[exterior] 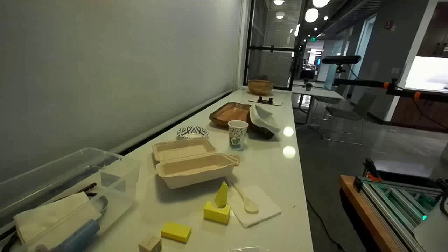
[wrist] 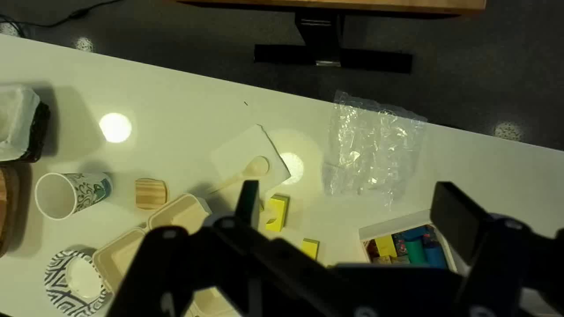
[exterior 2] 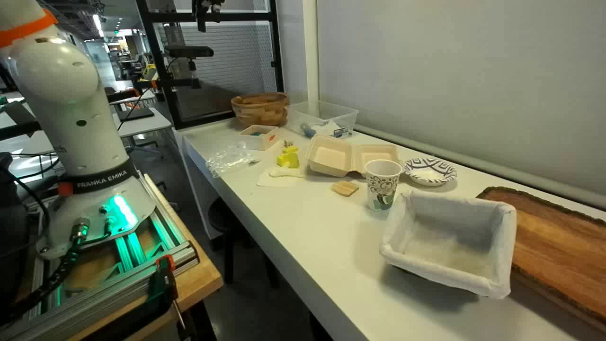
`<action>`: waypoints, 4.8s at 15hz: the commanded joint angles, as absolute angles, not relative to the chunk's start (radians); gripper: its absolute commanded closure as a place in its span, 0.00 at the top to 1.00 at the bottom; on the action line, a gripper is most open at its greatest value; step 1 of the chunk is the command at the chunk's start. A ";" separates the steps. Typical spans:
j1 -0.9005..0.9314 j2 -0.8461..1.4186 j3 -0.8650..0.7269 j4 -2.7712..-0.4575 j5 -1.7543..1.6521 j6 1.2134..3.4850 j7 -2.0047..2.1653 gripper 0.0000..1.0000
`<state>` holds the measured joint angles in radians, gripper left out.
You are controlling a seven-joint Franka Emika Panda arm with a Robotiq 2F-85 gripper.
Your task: Pick up the cup, and then pour its contents into the styrofoam pack
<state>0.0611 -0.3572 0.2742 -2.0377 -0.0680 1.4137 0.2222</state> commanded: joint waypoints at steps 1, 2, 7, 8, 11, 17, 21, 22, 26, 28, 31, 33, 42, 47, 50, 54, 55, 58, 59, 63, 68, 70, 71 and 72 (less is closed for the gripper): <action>0.090 -0.353 0.251 -2.035 -0.075 1.411 0.230 1.00; 0.090 -0.353 0.251 -2.035 -0.075 1.411 0.230 1.00; 0.086 -0.351 0.246 -2.043 -0.094 1.489 0.217 1.00; 0.076 -0.341 0.227 -2.036 -0.072 1.537 0.226 1.00; 0.052 -0.327 0.139 -2.040 -0.017 1.735 0.165 1.00; -0.048 -0.243 -0.043 -1.985 0.037 1.927 0.154 1.00; -0.140 -0.187 -0.125 -1.928 -0.024 1.948 0.165 1.00; -0.159 -0.174 -0.146 -1.914 -0.039 1.935 0.145 1.00; -0.211 -0.109 -0.213 -1.863 -0.087 1.871 0.041 1.00; -0.210 -0.135 -0.212 -1.897 -0.089 1.914 0.051 1.00; -0.226 -0.096 -0.228 -1.877 -0.122 1.914 0.014 1.00; -0.225 -0.089 -0.225 -1.870 -0.126 1.914 0.014 1.00; -0.291 0.090 -0.296 -1.865 -0.005 2.183 0.315 1.00; -0.321 0.183 -0.347 -1.897 0.028 2.268 0.495 1.00; -0.321 0.197 -0.356 -1.885 0.025 2.236 0.495 1.00; -0.319 0.233 -0.361 -1.888 0.032 2.236 0.554 1.00; -0.319 0.233 -0.361 -1.886 0.032 2.236 0.558 1.00; -0.323 0.270 -0.365 -1.913 0.050 2.305 0.601 1.00; -0.325 0.289 -0.366 -1.920 0.067 2.324 0.626 1.00; -0.340 0.365 -0.361 -1.938 0.155 2.405 0.654 1.00; -0.351 0.444 -0.331 -1.931 0.303 2.451 0.648 1.00; -0.342 0.462 -0.330 -1.930 0.309 2.471 0.650 1.00; -0.344 0.469 -0.325 -1.929 0.319 2.482 0.645 1.00; -0.345 0.478 -0.322 -1.928 0.325 2.501 0.639 1.00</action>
<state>-0.3432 0.4489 -0.3321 -1.9361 0.2866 2.4538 0.6417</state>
